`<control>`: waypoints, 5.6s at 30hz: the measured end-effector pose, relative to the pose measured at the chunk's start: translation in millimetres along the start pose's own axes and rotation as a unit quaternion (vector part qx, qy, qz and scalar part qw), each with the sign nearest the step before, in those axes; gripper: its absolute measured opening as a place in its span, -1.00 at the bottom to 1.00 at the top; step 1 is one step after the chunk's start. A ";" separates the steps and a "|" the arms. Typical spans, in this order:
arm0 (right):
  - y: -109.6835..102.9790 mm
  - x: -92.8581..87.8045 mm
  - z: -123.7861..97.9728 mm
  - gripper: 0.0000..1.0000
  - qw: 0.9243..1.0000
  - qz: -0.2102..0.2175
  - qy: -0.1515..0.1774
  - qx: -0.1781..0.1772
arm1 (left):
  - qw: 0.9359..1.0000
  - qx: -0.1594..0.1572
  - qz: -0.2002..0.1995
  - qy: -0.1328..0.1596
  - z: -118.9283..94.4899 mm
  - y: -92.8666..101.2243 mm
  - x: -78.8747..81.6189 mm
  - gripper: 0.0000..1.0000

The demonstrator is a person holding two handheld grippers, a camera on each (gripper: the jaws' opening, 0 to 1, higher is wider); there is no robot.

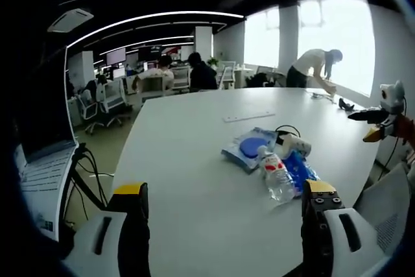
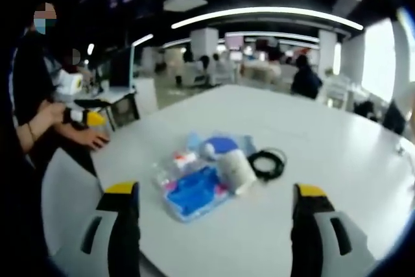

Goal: Arrange the tabletop items into an orderly group along one side of the table until the central work area is clear of visible clutter.

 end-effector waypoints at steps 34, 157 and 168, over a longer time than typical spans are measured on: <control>3.5 -6.9 17.3 0.88 1.000 -0.010 -0.017 -0.004 | 1.000 -0.005 0.005 -0.010 16.3 7.6 -0.3 0.89; 30.5 -60.5 81.8 0.76 0.994 0.062 -0.085 -0.015 | 0.961 -0.122 -0.104 -0.226 224.7 124.0 -7.3 -0.03; 29.3 -64.8 85.0 0.75 0.994 0.054 -0.094 -0.013 | 0.957 -0.107 -0.106 -0.248 233.2 123.1 -12.2 -0.14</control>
Point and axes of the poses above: the point that each gripper's makers call its tool centre point, and the gripper's own axes: z roughly forward along the fingers, y roughly to its right, x roughly out of its top, the point moved 6 cm from there along -z, roughly backward along the fingers, and after that the axes turned 11 degrees about z, right-handed, at the moved point
